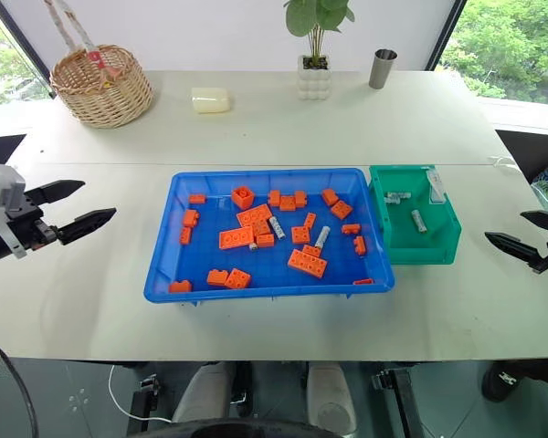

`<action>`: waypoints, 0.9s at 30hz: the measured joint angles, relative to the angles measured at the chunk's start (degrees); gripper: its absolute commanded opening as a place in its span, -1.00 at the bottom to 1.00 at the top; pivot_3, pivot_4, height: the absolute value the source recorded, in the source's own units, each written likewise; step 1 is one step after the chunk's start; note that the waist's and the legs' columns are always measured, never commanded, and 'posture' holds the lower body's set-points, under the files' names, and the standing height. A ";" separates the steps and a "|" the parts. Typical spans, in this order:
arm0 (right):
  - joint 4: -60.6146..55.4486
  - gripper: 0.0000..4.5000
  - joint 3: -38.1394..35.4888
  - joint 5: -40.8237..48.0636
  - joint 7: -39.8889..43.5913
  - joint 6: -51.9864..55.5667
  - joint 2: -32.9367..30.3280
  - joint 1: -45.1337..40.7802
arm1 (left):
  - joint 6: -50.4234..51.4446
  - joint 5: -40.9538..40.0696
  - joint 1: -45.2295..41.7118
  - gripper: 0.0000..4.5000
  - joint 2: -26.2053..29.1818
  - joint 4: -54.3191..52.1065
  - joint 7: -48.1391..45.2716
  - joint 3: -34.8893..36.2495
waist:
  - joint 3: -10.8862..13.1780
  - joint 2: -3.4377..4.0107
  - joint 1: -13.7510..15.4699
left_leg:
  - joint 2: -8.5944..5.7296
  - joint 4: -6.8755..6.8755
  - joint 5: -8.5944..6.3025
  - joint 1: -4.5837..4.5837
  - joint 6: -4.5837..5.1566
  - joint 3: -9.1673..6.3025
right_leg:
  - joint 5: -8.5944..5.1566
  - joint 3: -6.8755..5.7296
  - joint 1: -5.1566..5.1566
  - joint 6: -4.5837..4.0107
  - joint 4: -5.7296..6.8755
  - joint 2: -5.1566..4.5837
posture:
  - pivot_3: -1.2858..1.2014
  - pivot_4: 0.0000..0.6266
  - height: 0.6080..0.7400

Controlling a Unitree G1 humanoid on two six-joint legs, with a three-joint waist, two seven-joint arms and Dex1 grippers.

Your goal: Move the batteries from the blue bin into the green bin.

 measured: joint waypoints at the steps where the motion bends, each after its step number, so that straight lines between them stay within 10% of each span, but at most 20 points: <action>1: -0.18 0.99 -0.01 0.10 -0.14 0.00 0.01 -0.05 | -0.01 0.00 -0.13 1.00 0.00 0.00 -0.14 -0.09 | 0.00 0.00 0.02 | 0.00 0.00 0.00 0.00 0.00 0.00 | 0.00 0.00 0.00 0.00 0.00 0.01 | 0.03 -0.52 0.93; 27: -0.31 0.99 6.26 -0.92 3.18 1.90 -0.64 -12.89 | 3.70 -3.20 0.52 1.00 2.25 -3.21 -3.20 -1.56 | 0.03 0.09 -0.37 | -0.01 0.07 0.01 0.06 0.00 0.04 | 0.01 0.04 0.02 0.01 0.11 0.06 | 0.03 -0.52 0.93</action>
